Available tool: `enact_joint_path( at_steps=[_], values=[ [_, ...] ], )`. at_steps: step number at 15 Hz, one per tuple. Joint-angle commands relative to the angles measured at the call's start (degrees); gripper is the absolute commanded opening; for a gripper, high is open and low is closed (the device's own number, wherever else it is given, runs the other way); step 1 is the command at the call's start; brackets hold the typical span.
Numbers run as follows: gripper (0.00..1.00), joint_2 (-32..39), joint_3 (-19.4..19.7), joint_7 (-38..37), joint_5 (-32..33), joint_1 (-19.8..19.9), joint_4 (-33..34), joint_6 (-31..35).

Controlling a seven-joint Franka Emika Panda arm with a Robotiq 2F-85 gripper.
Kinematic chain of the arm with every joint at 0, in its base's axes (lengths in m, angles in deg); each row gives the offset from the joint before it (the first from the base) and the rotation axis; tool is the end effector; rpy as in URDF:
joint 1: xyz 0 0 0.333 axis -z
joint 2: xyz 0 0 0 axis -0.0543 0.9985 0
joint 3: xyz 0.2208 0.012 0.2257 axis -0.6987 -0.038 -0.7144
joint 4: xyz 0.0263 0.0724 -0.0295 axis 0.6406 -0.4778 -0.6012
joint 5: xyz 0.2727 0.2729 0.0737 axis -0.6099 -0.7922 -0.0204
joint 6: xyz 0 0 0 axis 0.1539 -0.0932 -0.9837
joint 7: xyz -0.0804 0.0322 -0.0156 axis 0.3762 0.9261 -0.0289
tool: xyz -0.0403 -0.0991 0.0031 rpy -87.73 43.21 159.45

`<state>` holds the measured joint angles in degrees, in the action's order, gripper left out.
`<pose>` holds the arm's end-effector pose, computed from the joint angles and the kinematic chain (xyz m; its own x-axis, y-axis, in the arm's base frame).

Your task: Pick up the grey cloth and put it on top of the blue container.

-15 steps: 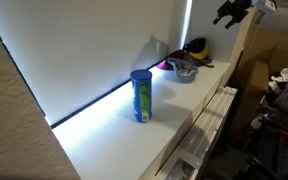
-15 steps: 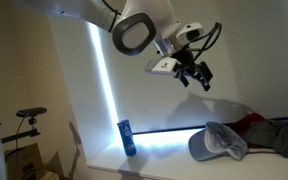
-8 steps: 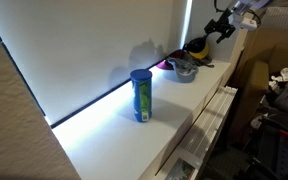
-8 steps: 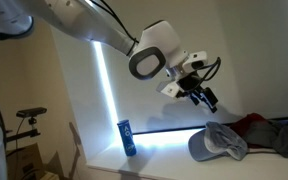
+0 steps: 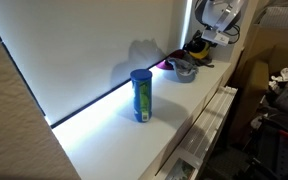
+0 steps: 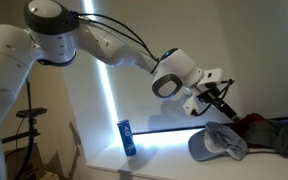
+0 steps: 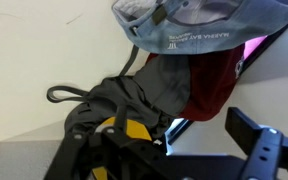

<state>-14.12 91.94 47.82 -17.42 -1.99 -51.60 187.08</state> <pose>0.5441 -0.3240 0.2920 0.3360 -0.7862 0.5187 -0.8015 -0.5279 -0.2810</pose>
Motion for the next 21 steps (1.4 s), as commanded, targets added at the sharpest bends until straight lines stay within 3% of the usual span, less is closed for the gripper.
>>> enact_joint_path(
  at_steps=[1, 2, 3, 4, 5, 6, 10, 12, 13, 16, 18, 21],
  values=[
    [1.0, 0.7, 0.1, -0.7, 0.0, 0.0, 0.5, 0.0],
    [1.0, -2.8, -5.6, -6.4, 9.1, 5.2, -1.7, 1.2],
    [1.0, -2.9, -5.3, -8.8, 13.0, 6.8, -0.8, -4.6],
    [1.0, 0.1, 2.5, -13.1, 10.5, 1.8, 1.9, -10.9],
    [1.0, 0.9, 2.8, -17.5, 12.2, 3.3, 3.7, -12.8],
    [1.0, 0.0, -2.0, -24.1, 18.4, 10.2, 5.3, -11.8],
    [1.0, 6.9, -3.2, -38.5, 24.4, 21.8, 18.2, -14.9],
    [1.0, 9.7, -2.7, -47.2, 27.2, 24.2, 22.2, -14.6],
    [1.0, 4.5, -4.9, -42.5, 28.9, 24.4, 16.4, -12.9],
    [1.0, 8.2, -4.5, -47.4, 29.7, 26.0, 20.5, -13.2],
    [1.0, 6.6, -9.0, -41.2, 28.9, 28.2, 20.0, -12.6],
    [1.0, 10.0, -16.8, -33.0, 29.4, 34.6, 26.6, -18.6]
  ],
)
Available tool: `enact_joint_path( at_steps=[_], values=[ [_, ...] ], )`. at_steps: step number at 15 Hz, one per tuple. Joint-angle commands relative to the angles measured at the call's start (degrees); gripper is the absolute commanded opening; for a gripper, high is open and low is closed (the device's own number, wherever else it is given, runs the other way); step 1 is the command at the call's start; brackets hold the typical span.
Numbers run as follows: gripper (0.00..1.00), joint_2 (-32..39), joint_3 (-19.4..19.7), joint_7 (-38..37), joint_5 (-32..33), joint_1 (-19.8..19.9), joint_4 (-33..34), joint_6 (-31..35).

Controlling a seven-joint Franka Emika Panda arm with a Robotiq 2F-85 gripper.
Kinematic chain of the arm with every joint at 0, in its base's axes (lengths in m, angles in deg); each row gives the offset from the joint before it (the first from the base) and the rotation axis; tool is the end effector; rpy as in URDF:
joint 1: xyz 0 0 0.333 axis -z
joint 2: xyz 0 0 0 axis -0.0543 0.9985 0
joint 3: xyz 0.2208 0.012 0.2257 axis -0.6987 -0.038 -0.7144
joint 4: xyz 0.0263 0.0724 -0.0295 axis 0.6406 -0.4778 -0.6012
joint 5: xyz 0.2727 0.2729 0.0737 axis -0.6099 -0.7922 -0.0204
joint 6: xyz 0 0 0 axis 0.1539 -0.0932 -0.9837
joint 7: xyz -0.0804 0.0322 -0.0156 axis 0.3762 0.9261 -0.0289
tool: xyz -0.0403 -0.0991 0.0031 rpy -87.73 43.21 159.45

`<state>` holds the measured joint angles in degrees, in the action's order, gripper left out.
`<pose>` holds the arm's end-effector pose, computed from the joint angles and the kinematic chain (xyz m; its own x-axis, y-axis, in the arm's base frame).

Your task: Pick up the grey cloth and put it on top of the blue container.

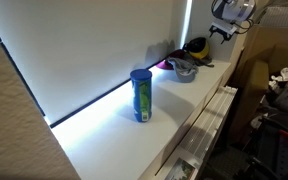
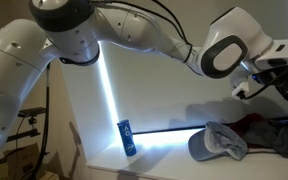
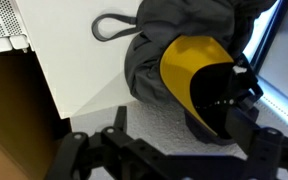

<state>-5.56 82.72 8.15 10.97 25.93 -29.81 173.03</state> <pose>0.5310 -0.5050 0.3164 -0.0512 -0.9303 0.3633 -0.9218 -0.0959 -0.3755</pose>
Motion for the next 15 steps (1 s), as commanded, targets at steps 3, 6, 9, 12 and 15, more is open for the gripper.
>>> enact_joint_path(
  at_steps=[3, 6, 9, 12, 15],
  values=[
    [1.0, 1.4, -8.8, 6.6, 1.4, 6.8, 4.1, -5.0],
    [1.0, 3.4, -10.9, 9.4, 1.1, 9.2, 6.9, -7.3],
    [1.0, 5.5, -10.5, 8.0, 3.4, 8.4, 10.1, -11.8],
    [1.0, 10.7, -7.6, 2.3, 11.0, 5.7, 16.0, -22.4],
    [1.0, 9.8, -8.1, 0.7, 12.0, 5.6, 14.2, -21.8]
  ],
)
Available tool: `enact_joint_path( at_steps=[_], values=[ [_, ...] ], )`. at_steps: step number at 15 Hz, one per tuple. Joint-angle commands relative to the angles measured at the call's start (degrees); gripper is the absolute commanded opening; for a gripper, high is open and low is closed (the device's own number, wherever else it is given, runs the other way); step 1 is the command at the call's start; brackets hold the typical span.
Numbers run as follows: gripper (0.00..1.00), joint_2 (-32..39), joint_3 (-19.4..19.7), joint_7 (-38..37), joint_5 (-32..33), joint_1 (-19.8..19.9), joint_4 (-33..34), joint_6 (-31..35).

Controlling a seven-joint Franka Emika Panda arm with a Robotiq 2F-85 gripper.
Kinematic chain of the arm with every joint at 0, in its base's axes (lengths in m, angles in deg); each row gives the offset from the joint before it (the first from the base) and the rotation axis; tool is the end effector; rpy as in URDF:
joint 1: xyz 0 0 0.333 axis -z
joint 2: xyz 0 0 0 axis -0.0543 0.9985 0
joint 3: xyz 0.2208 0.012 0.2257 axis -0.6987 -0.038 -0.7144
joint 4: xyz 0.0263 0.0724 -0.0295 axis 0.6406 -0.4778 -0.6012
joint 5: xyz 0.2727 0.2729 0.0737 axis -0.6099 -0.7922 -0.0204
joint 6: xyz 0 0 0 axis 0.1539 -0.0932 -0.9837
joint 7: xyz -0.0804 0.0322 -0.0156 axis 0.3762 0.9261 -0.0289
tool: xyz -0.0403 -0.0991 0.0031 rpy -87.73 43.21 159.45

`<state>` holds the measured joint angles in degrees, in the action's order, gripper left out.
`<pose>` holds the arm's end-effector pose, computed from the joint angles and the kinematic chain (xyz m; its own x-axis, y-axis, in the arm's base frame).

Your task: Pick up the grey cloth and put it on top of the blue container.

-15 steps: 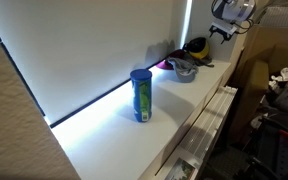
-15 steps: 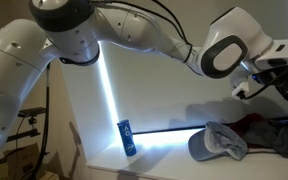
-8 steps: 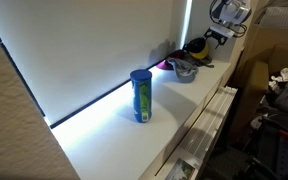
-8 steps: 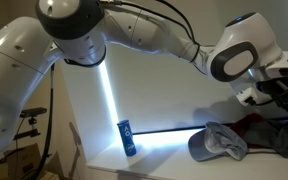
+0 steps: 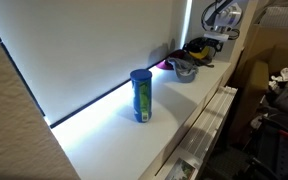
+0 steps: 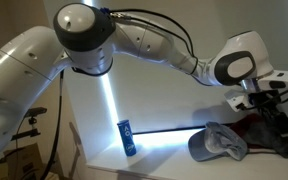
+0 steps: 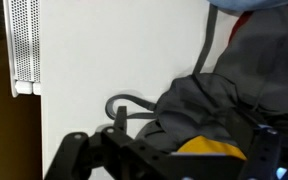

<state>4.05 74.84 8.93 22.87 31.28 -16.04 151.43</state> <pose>0.5810 -0.4834 0.2436 0.2528 -0.9572 0.1410 -0.9497 -0.2733 -0.1527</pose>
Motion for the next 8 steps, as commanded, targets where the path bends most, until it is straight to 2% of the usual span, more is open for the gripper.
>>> enact_joint_path(
  at_steps=[1, 3, 4, 5, 8],
  values=[
    [1.0, 1.4, 0.2, -1.1, 0.8, -0.3, 1.6, -0.6],
    [1.0, 2.7, 0.6, -1.5, 1.0, -0.6, 2.9, -0.9],
    [1.0, 2.0, 1.0, -2.0, -0.4, -1.2, 1.3, 2.3],
    [1.0, 1.7, -0.2, -4.3, -3.8, -0.5, 1.0, 5.4],
    [1.0, 3.9, -2.3, -8.1, -8.5, 0.5, 3.8, 10.6]
  ],
)
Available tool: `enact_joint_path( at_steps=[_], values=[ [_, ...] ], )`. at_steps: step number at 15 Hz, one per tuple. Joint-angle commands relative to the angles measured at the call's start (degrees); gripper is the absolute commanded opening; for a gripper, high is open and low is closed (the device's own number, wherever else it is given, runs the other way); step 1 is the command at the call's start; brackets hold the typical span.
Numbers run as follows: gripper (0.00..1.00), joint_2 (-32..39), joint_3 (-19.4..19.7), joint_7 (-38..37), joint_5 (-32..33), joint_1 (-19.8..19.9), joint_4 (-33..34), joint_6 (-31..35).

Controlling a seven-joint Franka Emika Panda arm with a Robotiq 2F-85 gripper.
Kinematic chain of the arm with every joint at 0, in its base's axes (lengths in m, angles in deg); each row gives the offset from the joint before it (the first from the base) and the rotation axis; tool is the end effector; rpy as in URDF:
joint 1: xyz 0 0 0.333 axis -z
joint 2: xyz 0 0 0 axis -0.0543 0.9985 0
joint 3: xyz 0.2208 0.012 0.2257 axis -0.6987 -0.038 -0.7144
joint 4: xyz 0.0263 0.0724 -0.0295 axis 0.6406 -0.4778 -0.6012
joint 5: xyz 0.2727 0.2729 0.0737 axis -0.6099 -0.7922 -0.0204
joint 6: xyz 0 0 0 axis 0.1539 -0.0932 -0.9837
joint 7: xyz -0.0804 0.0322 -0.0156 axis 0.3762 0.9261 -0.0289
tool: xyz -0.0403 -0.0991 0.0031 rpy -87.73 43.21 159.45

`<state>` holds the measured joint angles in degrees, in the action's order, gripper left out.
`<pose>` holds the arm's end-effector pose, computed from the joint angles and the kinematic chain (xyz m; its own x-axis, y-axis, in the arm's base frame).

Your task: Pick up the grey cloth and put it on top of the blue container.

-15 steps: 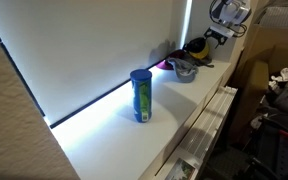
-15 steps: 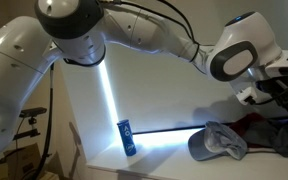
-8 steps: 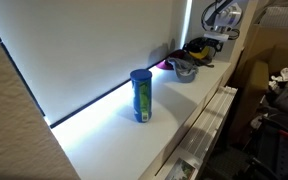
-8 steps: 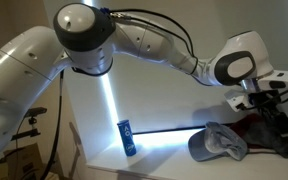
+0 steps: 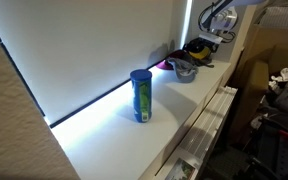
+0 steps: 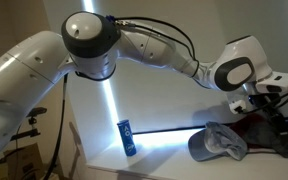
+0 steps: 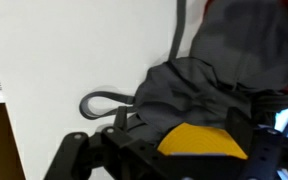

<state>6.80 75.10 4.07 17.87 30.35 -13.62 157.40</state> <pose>0.5987 -0.4840 0.2393 0.1170 -0.9769 0.1791 -0.9522 -0.1615 -0.2593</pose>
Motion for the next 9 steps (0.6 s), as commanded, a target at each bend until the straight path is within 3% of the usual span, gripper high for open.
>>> enact_joint_path(
  at_steps=[1, 2, 3, 8, 9],
  values=[
    [1.0, 2.0, -2.5, -5.4, -4.8, 1.1, 2.3, 6.3],
    [1.0, 3.0, -2.1, -8.4, -5.4, 0.9, 3.3, 7.4],
    [1.0, 0.8, -2.0, -5.4, -2.9, 0.7, 0.9, 5.1],
    [1.0, 2.3, -2.2, -8.9, -3.1, 0.8, 2.2, 6.7],
    [1.0, 4.9, 0.1, -13.7, -1.4, -0.7, 5.5, 4.5]
  ],
)
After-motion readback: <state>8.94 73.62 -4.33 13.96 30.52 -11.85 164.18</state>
